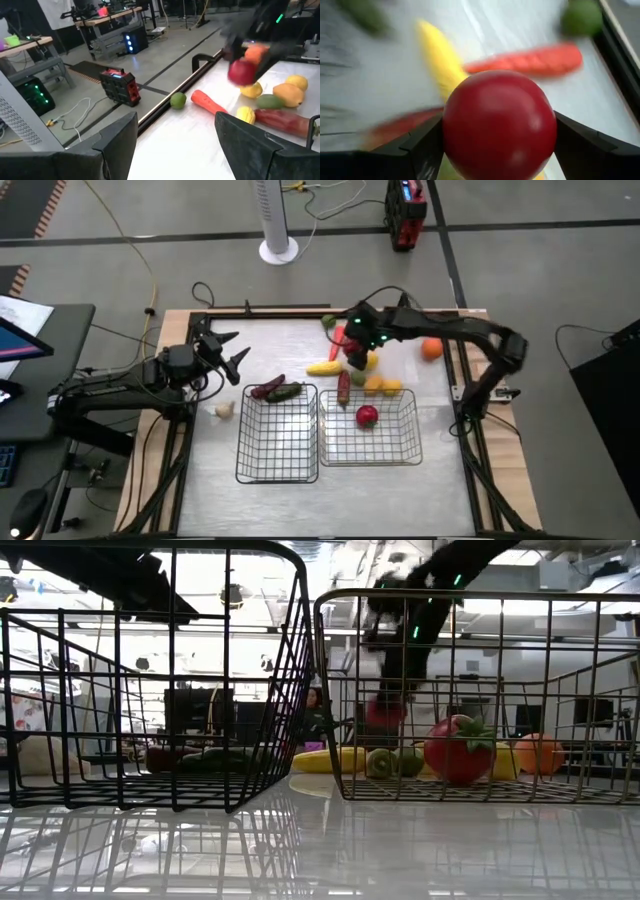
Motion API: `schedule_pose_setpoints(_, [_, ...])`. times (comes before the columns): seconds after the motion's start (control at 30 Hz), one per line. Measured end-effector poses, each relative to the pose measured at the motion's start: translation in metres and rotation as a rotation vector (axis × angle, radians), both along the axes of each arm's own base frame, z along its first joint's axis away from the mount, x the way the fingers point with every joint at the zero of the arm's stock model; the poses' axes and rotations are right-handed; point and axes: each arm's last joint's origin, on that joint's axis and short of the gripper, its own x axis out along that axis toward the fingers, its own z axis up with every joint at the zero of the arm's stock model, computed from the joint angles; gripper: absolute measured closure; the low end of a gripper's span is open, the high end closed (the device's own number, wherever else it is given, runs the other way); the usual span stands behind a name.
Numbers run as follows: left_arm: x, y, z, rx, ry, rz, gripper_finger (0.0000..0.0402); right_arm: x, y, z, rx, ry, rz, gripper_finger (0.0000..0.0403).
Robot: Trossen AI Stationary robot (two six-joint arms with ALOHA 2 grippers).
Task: Sort produce into baskets
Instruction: Put the tomato into the right wire basket
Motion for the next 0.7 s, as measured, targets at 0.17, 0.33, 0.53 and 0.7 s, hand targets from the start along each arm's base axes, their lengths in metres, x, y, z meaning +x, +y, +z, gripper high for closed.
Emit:
schedule_pose_setpoints(0.17, [0.000, 0.000, 0.000, -0.010, -0.005, -0.004, 0.0145, -0.015, 0.051, 0.060, 0.108, -0.267, 0.216, 0.0062])
schedule_pose_setpoints(0.33, [0.000, 0.000, 0.000, -0.015, -0.008, -0.005, 0.0145, -0.026, 0.108, 0.086, 0.151, -0.343, 0.360, 0.0061])
schedule_pose_setpoints(0.53, [0.000, 0.000, 0.000, -0.030, -0.021, -0.001, 0.0145, -0.024, 0.158, 0.071, 0.169, -0.198, 0.340, 0.0056])
schedule_pose_setpoints(0.7, [0.000, 0.000, 0.000, -0.041, -0.030, -0.002, 0.0145, -0.018, 0.179, 0.052, 0.175, -0.080, 0.297, 0.0020])
